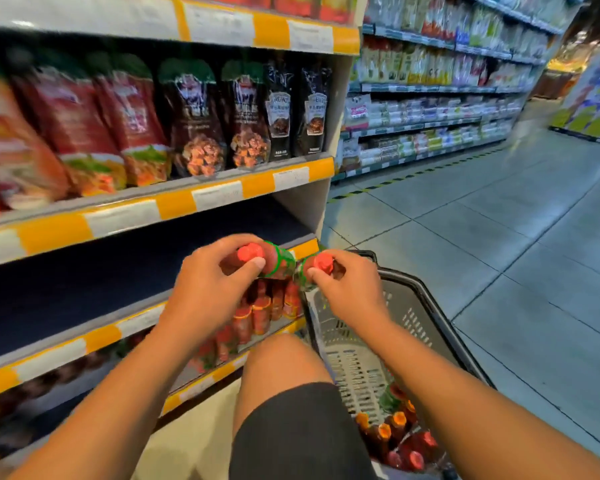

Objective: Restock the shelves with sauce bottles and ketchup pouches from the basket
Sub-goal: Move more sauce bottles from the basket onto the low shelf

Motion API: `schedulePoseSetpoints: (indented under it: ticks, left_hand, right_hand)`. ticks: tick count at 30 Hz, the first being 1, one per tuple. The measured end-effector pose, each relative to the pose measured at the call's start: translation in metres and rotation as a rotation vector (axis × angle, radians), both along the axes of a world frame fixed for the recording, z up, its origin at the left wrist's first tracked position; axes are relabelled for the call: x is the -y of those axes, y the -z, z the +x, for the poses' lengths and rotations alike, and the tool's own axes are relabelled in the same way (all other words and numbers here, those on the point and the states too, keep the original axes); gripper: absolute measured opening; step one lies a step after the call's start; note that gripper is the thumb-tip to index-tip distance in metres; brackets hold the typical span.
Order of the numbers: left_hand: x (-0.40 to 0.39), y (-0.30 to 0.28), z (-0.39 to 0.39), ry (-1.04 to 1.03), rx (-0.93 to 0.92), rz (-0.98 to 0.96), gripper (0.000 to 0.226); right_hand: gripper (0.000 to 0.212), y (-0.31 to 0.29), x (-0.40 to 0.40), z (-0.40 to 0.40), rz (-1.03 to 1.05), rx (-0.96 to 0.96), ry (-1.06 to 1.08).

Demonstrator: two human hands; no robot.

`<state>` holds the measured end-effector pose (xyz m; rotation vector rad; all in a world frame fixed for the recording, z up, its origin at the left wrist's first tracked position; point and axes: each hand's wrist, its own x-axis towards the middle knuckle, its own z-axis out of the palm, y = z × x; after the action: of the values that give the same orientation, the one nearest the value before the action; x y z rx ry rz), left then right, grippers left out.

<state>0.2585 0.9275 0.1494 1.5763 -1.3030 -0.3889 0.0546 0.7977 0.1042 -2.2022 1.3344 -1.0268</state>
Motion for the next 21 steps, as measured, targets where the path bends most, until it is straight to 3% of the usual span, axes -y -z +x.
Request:
schedulePoseSetpoints:
  ticks: [9,15,18,21]
  left_hand:
    - [-0.128,0.012,0.115,-0.331,-0.060,0.120,0.030]
    - [-0.178,0.078,0.151,-0.461,-0.193,0.197,0.026]
    - [-0.183,0.111,0.158,-0.483,-0.325,0.219,0.004]
    - [-0.175,0.132,0.163,-0.471,-0.335,0.321,0.010]
  right_hand:
    - [0.012,-0.007,-0.063,0.143,0.086,0.097,-0.336]
    - [0.021,0.023,-0.092,0.202,0.232,-0.064,-0.473]
    - [0.027,0.043,-0.098,0.213,0.366,-0.158,-0.513]
    - [0.019,0.067,-0.095,0.218,0.437,-0.265,-0.502]
